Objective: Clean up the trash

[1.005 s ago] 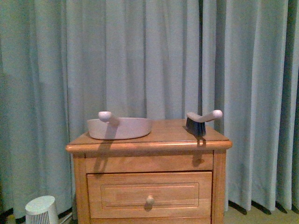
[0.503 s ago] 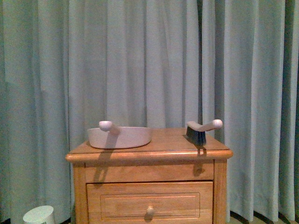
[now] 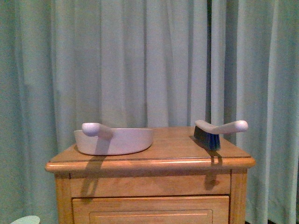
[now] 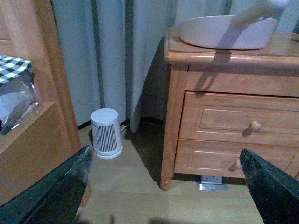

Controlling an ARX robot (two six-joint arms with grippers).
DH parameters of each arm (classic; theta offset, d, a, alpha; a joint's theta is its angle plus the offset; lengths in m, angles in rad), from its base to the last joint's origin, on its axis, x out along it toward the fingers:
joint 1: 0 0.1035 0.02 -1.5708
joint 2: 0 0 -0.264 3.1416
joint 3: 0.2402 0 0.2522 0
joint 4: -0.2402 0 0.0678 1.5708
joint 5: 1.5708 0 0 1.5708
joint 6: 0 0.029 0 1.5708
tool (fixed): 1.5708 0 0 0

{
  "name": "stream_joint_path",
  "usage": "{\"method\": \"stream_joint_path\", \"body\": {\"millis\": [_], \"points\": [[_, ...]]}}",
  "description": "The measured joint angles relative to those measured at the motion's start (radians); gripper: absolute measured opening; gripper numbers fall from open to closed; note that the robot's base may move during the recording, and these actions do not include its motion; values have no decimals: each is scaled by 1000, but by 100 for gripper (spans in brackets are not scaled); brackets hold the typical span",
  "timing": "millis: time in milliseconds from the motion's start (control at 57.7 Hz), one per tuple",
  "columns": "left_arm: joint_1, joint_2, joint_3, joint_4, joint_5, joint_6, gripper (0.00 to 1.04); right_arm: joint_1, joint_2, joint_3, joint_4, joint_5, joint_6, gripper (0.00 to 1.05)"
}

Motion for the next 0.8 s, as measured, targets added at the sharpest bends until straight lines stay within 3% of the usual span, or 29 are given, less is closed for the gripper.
{"method": "stream_joint_path", "body": {"millis": [797], "points": [[0,0,0,0,0,0,97,0,0,0,-1,0,0,97]]}}
